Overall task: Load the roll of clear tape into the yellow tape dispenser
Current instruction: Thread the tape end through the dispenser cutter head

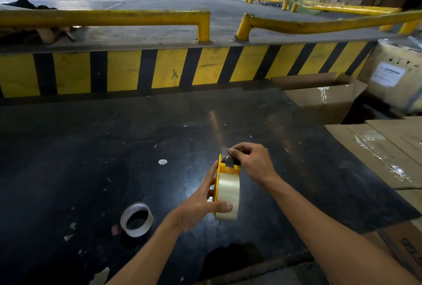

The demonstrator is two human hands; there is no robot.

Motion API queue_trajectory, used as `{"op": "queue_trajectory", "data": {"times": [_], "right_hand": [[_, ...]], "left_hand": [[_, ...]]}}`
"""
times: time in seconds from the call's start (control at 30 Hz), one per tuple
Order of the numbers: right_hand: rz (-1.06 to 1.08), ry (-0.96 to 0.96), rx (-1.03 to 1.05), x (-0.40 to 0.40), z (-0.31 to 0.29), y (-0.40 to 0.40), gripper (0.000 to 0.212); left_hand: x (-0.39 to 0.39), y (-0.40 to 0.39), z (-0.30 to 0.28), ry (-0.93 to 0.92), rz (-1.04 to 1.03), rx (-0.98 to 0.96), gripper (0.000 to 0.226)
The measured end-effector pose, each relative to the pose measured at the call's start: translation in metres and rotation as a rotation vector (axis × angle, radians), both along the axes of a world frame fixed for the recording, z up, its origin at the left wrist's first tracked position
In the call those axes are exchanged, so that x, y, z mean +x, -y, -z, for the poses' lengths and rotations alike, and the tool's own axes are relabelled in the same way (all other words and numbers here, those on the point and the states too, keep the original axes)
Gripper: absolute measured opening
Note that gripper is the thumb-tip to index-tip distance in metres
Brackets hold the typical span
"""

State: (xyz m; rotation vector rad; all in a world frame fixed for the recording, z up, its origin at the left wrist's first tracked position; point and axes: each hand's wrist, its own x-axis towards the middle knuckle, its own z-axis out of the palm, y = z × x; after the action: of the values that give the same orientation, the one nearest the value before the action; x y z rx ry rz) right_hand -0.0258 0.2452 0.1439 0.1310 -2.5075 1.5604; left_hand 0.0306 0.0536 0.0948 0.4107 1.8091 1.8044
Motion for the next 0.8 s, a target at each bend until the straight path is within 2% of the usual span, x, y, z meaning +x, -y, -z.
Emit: {"op": "queue_trajectory", "data": {"times": [0.27,0.4,0.6,0.7,0.8], "right_hand": [[-0.001,-0.081,-0.035,0.008,0.005,-0.004,0.007],[0.007,-0.177,0.111,0.006,0.009,-0.006,0.006],[0.025,-0.012,-0.041,-0.001,0.000,-0.004,0.009],[0.079,-0.025,-0.097,-0.007,-0.014,-0.005,0.010],[0.079,-0.025,-0.064,-0.014,-0.032,-0.008,0.011]], "left_hand": [[0.002,-0.003,-0.004,-0.005,0.002,-0.025,0.118],[0.005,-0.006,-0.003,-0.014,0.008,-0.042,0.121],[0.002,-0.010,-0.009,-0.030,0.016,-0.026,0.118],[0.000,-0.011,-0.009,-0.053,0.051,-0.039,0.120],[0.003,-0.014,-0.006,-0.067,0.050,-0.043,0.118]]}}
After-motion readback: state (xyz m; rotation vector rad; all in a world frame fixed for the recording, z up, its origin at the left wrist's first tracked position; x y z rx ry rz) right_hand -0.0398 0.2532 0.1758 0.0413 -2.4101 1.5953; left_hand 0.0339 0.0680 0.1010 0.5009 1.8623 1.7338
